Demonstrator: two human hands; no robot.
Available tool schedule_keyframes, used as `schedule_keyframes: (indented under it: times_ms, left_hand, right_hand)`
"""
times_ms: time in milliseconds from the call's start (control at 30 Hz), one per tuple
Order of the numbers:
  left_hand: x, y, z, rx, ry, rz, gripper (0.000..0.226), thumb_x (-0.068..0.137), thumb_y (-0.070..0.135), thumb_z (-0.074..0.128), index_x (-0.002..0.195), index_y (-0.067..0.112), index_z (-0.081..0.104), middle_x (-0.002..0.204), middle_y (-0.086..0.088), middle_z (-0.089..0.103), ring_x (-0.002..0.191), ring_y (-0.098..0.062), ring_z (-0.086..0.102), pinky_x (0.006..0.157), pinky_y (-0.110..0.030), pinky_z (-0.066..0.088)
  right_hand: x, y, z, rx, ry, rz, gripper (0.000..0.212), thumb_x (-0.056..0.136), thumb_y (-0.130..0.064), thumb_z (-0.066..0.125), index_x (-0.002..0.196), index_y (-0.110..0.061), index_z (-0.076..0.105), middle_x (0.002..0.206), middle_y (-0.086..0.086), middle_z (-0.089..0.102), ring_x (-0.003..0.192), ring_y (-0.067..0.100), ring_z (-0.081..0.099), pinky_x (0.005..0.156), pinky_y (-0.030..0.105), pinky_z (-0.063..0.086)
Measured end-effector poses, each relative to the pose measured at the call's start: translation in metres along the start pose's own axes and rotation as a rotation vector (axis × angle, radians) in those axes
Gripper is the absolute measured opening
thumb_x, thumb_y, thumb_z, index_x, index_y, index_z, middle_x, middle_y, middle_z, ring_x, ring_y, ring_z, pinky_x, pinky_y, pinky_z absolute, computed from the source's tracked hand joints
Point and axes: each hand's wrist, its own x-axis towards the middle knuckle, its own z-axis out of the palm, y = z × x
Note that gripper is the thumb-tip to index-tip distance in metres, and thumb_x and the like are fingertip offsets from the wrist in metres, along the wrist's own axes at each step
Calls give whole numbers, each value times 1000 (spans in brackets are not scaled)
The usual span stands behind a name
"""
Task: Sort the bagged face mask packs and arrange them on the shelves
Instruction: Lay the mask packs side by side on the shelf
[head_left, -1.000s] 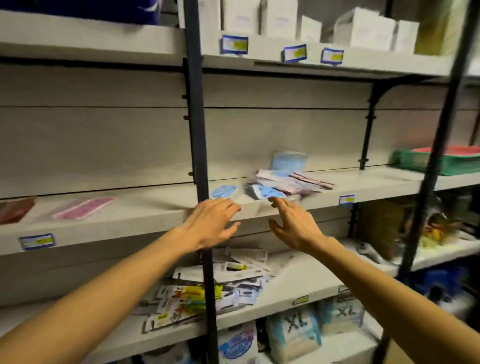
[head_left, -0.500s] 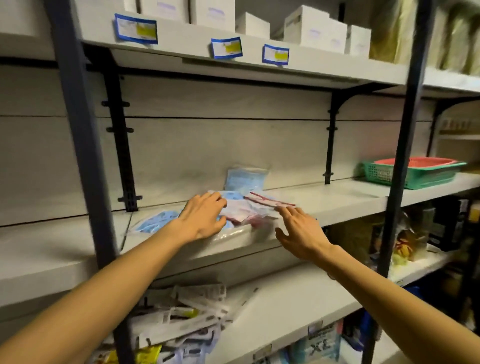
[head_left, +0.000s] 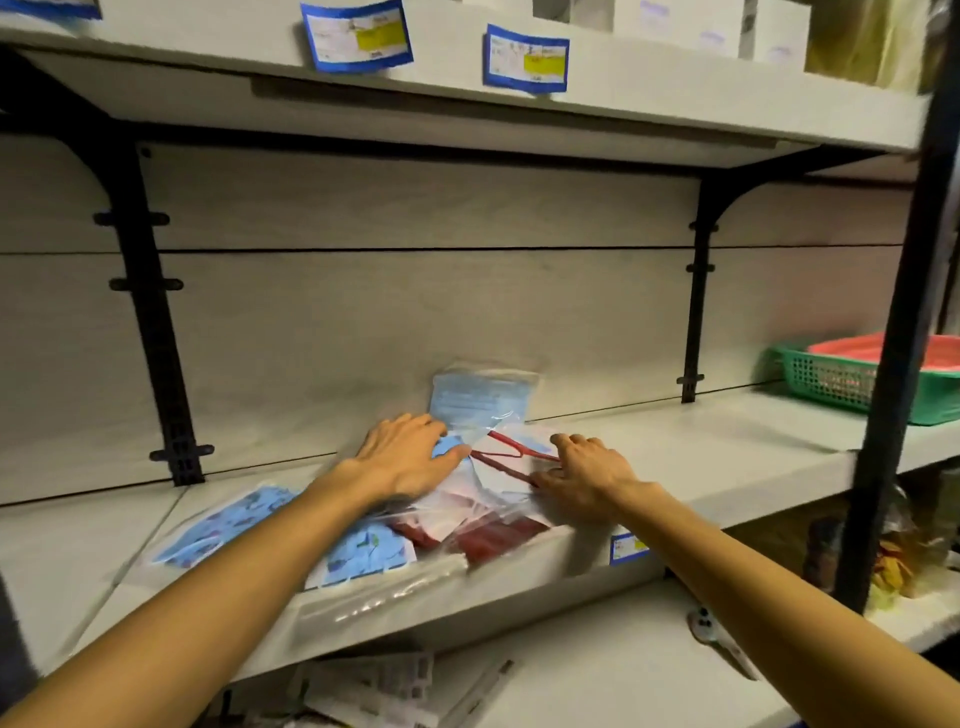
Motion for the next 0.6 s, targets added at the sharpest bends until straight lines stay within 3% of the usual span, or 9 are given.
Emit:
schedule_keyframes:
  times_ms: [100, 167, 267, 333, 467, 533, 600]
  left_hand:
    - [14, 9, 5, -17, -8, -46, 67, 95, 75, 27, 117, 22, 62, 126, -4, 65, 114, -27, 58, 97, -41, 44]
    - [22, 15, 7, 8, -63, -85, 73, 92, 79, 24, 114, 21, 63, 125, -6, 65, 113, -29, 60, 97, -42, 46]
    - [32, 23, 11, 48, -105, -129, 74, 86, 86, 19, 98, 24, 57, 119, -7, 67, 107, -29, 62, 94, -41, 48]
    - [39, 30, 14, 63, -133, -173, 78, 82, 91, 16, 98, 25, 56, 118, -7, 67, 105, -29, 62, 95, -43, 47]
    - [55, 43, 16, 75, -226, -274, 100, 70, 100, 22, 120, 22, 60, 133, -7, 61, 117, -32, 59, 101, -47, 43]
    - [62, 48, 20, 89, -279, -310, 98, 69, 98, 34, 130, 23, 56, 140, -5, 57, 124, -32, 55, 104, -48, 40]
    - [67, 51, 23, 85, -281, -336, 87, 74, 90, 44, 128, 23, 56, 139, -6, 57, 126, -31, 52, 107, -50, 37]
  right_hand:
    - [17, 15, 8, 7, -4, 3, 48, 91, -63, 46, 106, -21, 64, 114, 9, 68, 90, 27, 59, 72, 33, 43]
    - [24, 28, 12, -10, 19, 2, 49, 91, -67, 41, 92, -23, 63, 105, 8, 70, 81, 24, 55, 68, 33, 40]
    - [33, 44, 11, -6, -17, 14, 70, 83, -83, 29, 91, -23, 65, 92, 2, 66, 78, 20, 57, 68, 34, 46]
    - [40, 54, 7, -5, -55, -6, 72, 76, -89, 32, 88, -24, 63, 84, -2, 62, 76, 18, 56, 63, 32, 44]
    - [52, 67, 4, 23, 25, -63, 59, 82, -74, 40, 89, -22, 66, 84, 0, 67, 71, 19, 57, 57, 30, 39]
    - [53, 72, 5, 48, 92, -102, 60, 83, -67, 34, 90, -20, 70, 85, 4, 71, 72, 26, 61, 61, 32, 44]
    - [54, 78, 5, 102, 143, -135, 49, 91, -56, 40, 92, -19, 72, 87, 5, 72, 74, 28, 63, 67, 35, 52]
